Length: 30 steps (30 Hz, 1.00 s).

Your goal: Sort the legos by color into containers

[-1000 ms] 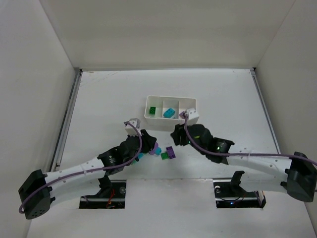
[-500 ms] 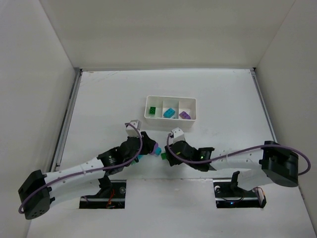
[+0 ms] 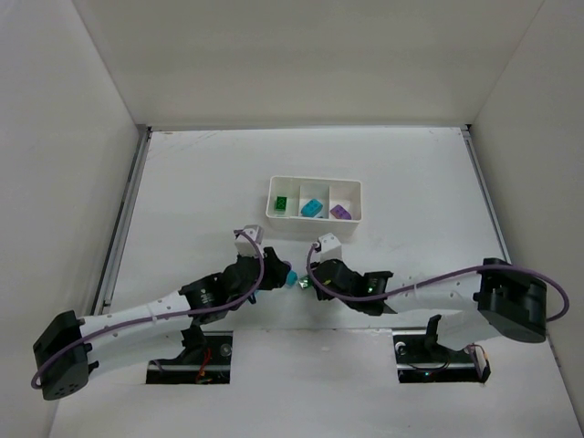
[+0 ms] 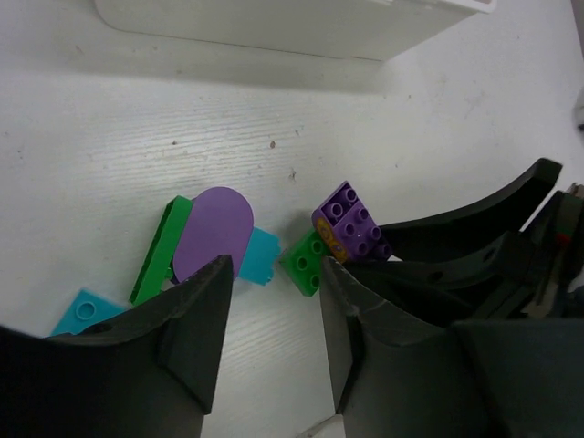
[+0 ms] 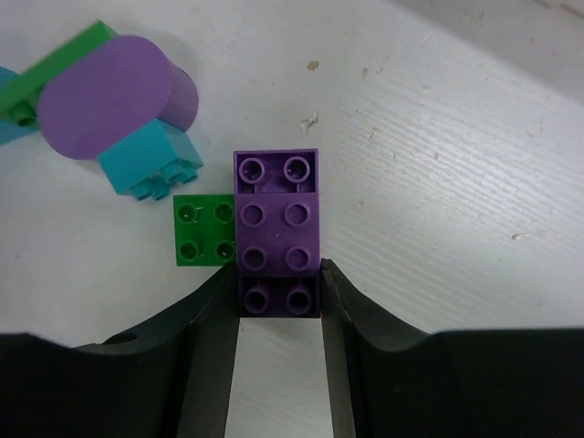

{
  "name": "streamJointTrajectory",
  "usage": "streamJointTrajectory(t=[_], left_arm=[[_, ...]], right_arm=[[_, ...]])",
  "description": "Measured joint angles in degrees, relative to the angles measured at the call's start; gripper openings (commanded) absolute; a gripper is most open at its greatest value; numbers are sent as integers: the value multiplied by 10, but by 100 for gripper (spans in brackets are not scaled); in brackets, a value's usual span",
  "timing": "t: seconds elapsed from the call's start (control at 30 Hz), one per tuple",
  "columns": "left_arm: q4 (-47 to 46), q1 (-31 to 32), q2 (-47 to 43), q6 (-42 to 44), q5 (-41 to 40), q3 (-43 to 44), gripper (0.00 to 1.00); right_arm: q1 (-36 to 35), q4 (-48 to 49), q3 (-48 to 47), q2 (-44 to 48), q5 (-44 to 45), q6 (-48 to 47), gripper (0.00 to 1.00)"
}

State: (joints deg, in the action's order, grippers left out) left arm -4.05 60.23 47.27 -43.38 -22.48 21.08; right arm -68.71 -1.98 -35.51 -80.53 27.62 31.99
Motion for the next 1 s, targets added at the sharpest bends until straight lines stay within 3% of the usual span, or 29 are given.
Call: streamJointTrajectory(t=[0.13, 0.37, 0.7, 1.0], left_arm=[[2, 12, -2, -1, 2, 1, 51], [-17, 36, 9, -3, 14, 14, 54], [-119, 22, 23, -40, 16, 14, 54], [-136, -5, 67, -55, 33, 14, 48]], right_arm=[[4, -11, 0, 64, 5, 0, 32], [42, -4, 1, 144, -9, -1, 32], [60, 1, 1, 148, -36, -9, 32], [73, 25, 1, 165, -49, -9, 32]])
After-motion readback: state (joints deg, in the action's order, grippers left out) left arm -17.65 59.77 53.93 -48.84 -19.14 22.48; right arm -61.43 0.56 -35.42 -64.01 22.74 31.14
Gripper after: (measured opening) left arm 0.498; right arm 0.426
